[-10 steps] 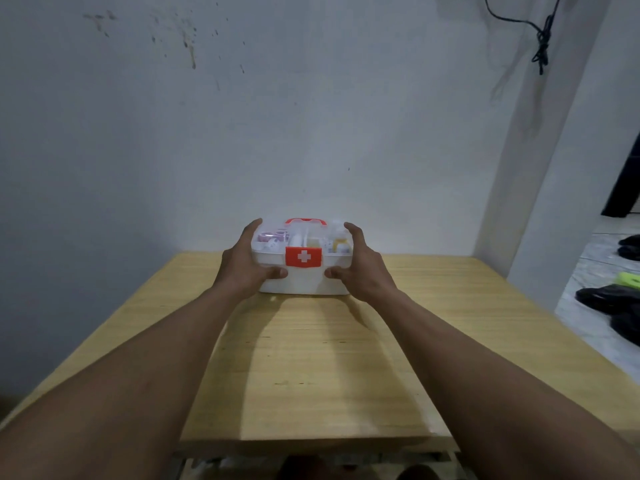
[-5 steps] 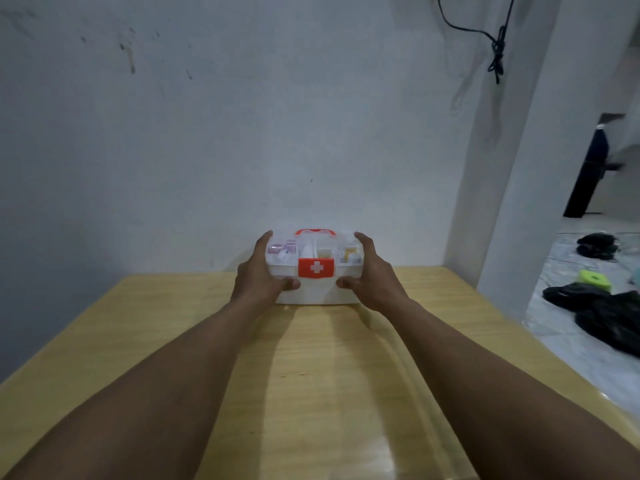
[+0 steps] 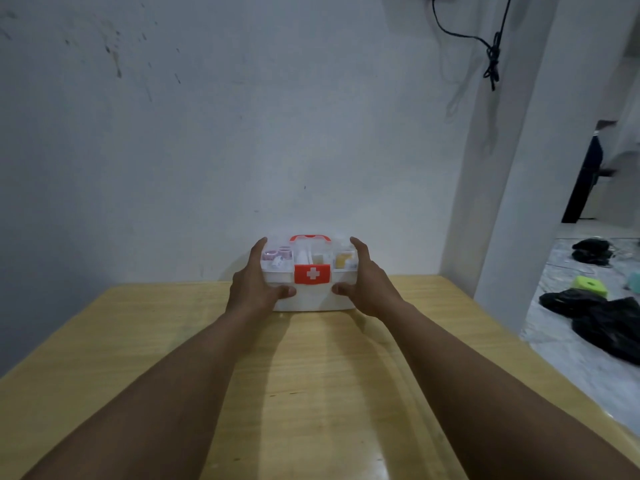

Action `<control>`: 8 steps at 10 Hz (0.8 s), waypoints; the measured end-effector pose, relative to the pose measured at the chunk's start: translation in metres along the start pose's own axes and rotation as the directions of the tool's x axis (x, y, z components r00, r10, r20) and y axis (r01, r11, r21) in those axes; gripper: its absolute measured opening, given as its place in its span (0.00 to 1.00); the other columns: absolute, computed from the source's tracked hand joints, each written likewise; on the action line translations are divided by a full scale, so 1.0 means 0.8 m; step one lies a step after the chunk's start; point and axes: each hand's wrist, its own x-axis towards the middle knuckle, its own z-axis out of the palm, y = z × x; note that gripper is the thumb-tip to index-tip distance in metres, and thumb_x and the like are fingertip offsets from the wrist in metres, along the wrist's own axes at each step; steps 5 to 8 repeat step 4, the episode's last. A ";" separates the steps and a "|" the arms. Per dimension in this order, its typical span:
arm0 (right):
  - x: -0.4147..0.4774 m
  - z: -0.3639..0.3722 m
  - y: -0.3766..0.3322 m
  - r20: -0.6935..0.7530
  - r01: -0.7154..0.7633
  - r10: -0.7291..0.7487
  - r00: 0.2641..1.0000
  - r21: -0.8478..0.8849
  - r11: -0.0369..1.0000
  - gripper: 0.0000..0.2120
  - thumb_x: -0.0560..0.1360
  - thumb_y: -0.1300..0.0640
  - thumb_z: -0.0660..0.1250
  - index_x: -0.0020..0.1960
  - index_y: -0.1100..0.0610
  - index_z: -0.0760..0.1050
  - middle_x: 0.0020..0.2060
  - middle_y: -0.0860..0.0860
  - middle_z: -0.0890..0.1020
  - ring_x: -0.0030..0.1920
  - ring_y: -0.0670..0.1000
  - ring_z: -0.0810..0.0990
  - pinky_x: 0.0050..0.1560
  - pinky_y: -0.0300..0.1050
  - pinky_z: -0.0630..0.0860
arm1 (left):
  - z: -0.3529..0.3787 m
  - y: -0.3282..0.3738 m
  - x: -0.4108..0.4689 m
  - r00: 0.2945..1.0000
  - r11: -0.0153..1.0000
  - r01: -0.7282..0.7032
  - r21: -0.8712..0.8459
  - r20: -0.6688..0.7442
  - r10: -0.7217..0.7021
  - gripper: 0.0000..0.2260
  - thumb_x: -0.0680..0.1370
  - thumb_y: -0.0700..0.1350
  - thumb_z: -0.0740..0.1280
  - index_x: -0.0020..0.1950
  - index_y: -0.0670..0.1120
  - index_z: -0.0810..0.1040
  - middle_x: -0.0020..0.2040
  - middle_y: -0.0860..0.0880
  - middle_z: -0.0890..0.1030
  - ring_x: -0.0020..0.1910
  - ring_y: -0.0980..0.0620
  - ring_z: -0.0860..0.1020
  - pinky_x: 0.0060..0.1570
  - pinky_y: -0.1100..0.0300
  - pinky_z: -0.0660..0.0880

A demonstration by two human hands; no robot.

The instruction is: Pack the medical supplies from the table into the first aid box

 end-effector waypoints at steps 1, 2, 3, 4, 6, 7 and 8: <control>0.000 0.001 -0.001 0.004 0.001 -0.001 1.000 -0.059 0.998 0.57 0.71 0.59 0.77 0.79 0.44 0.36 0.66 0.57 0.75 0.62 0.57 0.78 0.60 0.55 0.76 | -0.001 0.005 -0.002 1.000 1.000 0.010 0.020 0.006 -0.010 0.51 0.66 0.44 0.82 0.80 0.55 0.53 0.74 0.47 0.71 0.67 0.43 0.74 0.58 0.48 0.76; -0.010 -0.004 -0.010 0.000 -0.057 0.057 0.998 -0.056 0.997 0.60 0.72 0.62 0.75 0.77 0.42 0.29 0.66 0.58 0.72 0.60 0.58 0.78 0.57 0.53 0.77 | -0.006 0.013 -0.006 0.994 0.994 0.111 0.016 0.022 -0.111 0.57 0.66 0.42 0.82 0.81 0.52 0.44 0.75 0.43 0.68 0.69 0.40 0.72 0.62 0.46 0.74; -0.035 -0.016 -0.020 -0.037 -0.052 0.054 0.998 0.045 0.998 0.53 0.74 0.64 0.71 0.79 0.43 0.34 0.69 0.58 0.70 0.62 0.58 0.76 0.58 0.53 0.77 | -0.016 0.031 -0.025 0.988 0.988 0.153 -0.007 -0.021 -0.153 0.56 0.68 0.43 0.80 0.81 0.51 0.42 0.74 0.42 0.68 0.69 0.40 0.71 0.62 0.47 0.73; -0.073 -0.046 -0.041 -0.118 0.032 -0.013 0.993 0.160 0.987 0.40 0.76 0.61 0.68 0.79 0.45 0.50 0.71 0.56 0.69 0.65 0.55 0.74 0.57 0.50 0.76 | -0.027 0.057 -0.071 0.994 0.998 0.039 -0.046 -0.104 -0.043 0.40 0.72 0.46 0.76 0.79 0.52 0.57 0.72 0.47 0.72 0.67 0.45 0.73 0.56 0.55 0.72; -0.073 -0.046 -0.041 -0.118 0.032 -0.013 0.993 0.160 0.987 0.40 0.76 0.61 0.68 0.79 0.45 0.50 0.71 0.56 0.69 0.65 0.55 0.74 0.57 0.50 0.76 | -0.027 0.057 -0.071 0.994 0.998 0.039 -0.046 -0.104 -0.043 0.40 0.72 0.46 0.76 0.79 0.52 0.57 0.72 0.47 0.72 0.67 0.45 0.73 0.56 0.55 0.72; -0.073 -0.046 -0.041 -0.118 0.032 -0.013 0.993 0.160 0.987 0.40 0.76 0.61 0.68 0.79 0.45 0.50 0.71 0.56 0.69 0.65 0.55 0.74 0.57 0.50 0.76 | -0.027 0.057 -0.071 0.994 0.998 0.039 -0.046 -0.104 -0.043 0.40 0.72 0.46 0.76 0.79 0.52 0.57 0.72 0.47 0.72 0.67 0.45 0.73 0.56 0.55 0.72; -0.073 -0.046 -0.041 -0.118 0.032 -0.013 0.993 0.160 0.987 0.40 0.76 0.61 0.68 0.79 0.45 0.50 0.71 0.56 0.69 0.65 0.55 0.74 0.57 0.50 0.76 | -0.027 0.057 -0.071 0.994 0.998 0.039 -0.046 -0.104 -0.043 0.40 0.72 0.46 0.76 0.79 0.52 0.57 0.72 0.47 0.72 0.67 0.45 0.73 0.56 0.55 0.72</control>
